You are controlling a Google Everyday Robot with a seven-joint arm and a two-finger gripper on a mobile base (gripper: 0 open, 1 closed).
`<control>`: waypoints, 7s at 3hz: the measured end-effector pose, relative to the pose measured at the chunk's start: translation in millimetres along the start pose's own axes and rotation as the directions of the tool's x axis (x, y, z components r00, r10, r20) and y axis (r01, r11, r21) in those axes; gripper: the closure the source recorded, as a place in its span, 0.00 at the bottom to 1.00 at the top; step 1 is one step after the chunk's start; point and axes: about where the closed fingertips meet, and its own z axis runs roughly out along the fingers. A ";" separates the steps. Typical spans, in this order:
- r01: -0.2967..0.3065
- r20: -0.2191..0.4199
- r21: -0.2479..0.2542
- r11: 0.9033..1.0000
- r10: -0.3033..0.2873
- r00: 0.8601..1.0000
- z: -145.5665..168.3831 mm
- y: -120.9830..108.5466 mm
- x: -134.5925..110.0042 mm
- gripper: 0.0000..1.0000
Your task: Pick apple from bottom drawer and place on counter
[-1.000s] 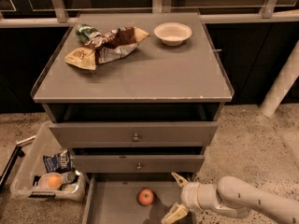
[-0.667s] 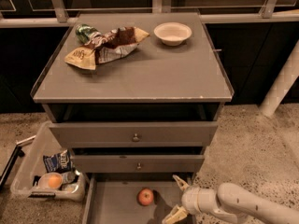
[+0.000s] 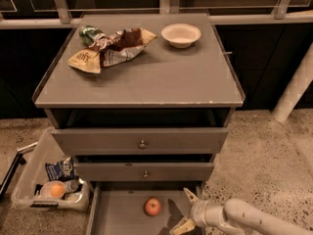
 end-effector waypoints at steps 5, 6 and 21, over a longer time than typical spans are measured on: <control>0.149 0.071 0.059 0.987 -0.153 0.986 95.0 -23.2 11.3 0.00; 0.199 0.030 0.069 0.977 -0.202 0.979 111.1 -26.9 15.8 0.00; 0.082 0.045 -0.101 0.992 -0.078 0.996 139.6 -9.9 39.9 1.00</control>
Offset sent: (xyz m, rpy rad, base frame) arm 0.0154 0.0302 -0.0189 0.0073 -0.1091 0.0508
